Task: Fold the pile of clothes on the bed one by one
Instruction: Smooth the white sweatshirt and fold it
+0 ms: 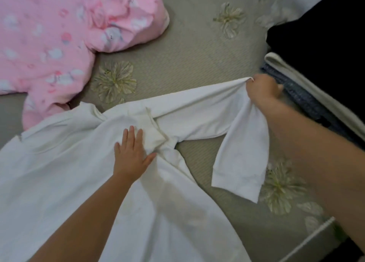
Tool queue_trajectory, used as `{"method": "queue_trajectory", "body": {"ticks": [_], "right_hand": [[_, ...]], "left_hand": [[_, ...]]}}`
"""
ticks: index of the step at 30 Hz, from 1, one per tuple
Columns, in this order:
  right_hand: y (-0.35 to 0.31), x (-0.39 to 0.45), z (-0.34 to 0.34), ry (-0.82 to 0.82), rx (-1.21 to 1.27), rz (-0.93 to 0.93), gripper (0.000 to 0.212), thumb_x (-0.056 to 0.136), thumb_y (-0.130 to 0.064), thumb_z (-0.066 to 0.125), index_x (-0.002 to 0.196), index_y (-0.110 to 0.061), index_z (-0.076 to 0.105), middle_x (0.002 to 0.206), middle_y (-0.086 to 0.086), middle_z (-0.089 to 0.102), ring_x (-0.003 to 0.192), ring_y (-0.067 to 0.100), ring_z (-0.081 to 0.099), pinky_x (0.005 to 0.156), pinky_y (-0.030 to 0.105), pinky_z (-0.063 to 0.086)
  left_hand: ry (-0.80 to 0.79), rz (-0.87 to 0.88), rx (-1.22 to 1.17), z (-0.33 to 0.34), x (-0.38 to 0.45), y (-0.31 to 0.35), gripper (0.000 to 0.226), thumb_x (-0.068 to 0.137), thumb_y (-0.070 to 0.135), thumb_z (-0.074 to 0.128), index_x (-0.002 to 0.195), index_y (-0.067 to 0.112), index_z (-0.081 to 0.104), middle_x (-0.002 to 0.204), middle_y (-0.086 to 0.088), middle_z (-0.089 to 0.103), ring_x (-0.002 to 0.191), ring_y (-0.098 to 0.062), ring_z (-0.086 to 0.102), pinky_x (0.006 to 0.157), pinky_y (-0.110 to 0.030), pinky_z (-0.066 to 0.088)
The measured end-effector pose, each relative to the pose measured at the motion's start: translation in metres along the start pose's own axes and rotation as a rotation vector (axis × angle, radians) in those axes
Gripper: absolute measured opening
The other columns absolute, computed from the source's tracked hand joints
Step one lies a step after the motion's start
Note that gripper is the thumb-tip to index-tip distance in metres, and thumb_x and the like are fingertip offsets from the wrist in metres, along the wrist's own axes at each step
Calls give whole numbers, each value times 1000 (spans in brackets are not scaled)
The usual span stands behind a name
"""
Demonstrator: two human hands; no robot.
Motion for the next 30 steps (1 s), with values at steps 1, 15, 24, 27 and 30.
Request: {"method": "queue_trajectory", "body": {"ticks": [1,15,24,27,30], "right_hand": [[-8,16,-1,-6,-27,-3,34,96,-19,34,114,-4,58,124,20,54,117,33,47,101,38,25],[-39,46,47,-79,162,-163,66,90,-29,53,143,-7,21,145,20,29,133,34,28,109,43,23],[-173,-115,104,-54,136,-819,41,82,-18,57,118,1,58,127,22,54,125,41,43,102,65,19],[-191,-107,140,-152,54,-724,51,94,-37,37,138,-11,38,149,9,29,141,25,18,111,51,-3],[-195,-104,149,-101,66,-686,60,89,-42,31,133,-4,44,144,15,38,135,30,31,110,55,8]], "left_hand": [[-34,-16,9,4,6,2,83,85,52,49,146,12,9,154,-12,-1,142,-27,-2,110,-51,13],[-321,-163,-17,49,48,-6,124,34,85,10,141,30,-20,149,-5,-30,134,-20,-30,107,-55,-11],[56,-92,-507,-42,45,-44,41,95,26,38,123,2,54,130,-18,52,123,-31,46,98,-28,30],[395,-181,-176,-96,59,-94,35,90,18,49,111,-7,57,110,-29,58,105,-41,52,89,-38,33],[191,-416,11,-100,98,-139,57,84,38,60,121,-3,47,121,-27,51,117,-40,42,94,-44,32]]}}
Point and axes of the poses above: each hand's wrist, its own x-axis towards the middle knuckle, its own z-axis out of the palm, y = z × x, the point moved 7 cm from there along x, towards the middle knuckle
